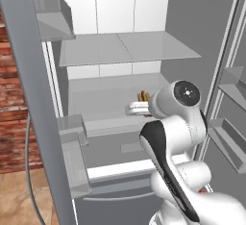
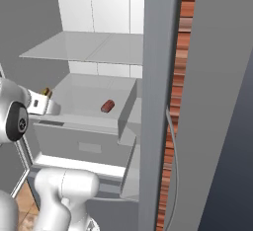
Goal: Move the hot dog and pork loin from the top shelf to the second highest shelf to make space. Then, place the pitcher from the counter on the cleared top shelf.
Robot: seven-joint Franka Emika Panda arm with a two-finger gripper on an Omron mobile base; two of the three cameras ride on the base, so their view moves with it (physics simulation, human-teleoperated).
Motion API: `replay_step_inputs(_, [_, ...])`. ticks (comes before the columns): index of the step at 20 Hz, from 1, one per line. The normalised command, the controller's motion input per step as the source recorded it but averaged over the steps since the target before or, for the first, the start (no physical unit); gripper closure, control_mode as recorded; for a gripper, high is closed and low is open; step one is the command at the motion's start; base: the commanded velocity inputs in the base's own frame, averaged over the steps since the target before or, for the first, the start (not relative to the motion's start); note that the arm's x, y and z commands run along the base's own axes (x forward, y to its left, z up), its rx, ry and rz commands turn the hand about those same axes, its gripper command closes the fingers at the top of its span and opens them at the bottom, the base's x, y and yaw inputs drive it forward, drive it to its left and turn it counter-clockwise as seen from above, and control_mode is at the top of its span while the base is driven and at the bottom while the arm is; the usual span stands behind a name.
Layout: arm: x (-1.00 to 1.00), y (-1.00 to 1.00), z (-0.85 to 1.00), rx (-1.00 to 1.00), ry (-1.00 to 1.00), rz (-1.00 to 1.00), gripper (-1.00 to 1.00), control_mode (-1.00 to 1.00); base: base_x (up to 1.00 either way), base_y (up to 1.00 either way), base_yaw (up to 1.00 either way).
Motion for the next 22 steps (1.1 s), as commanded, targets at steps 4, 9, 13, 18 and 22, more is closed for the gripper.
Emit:
replay_step_inputs(4, [0.12,-0.09,-0.27,0.0,0.01,0.0,1.0,-1.0,0.0,0.0,0.0])
replay_step_inputs(9, [0.45,-0.14,-0.17,0.0,0.0,0.0,1.0,-1.0,0.0,0.0,0.0])
replay_step_inputs(13, [0.65,-0.06,-0.21,0.01,0.03,0.0,1.0,-1.0,0.0,0.0,0.0])
replay_step_inputs(18, [0.75,0.0,-0.37,0.0,0.09,0.0,1.0,-1.0,0.0,0.0,0.0])
replay_step_inputs(22, [0.71,0.0,-0.42,0.0,0.07,0.0,1.0,-1.0,0.0,0.0,0.0])
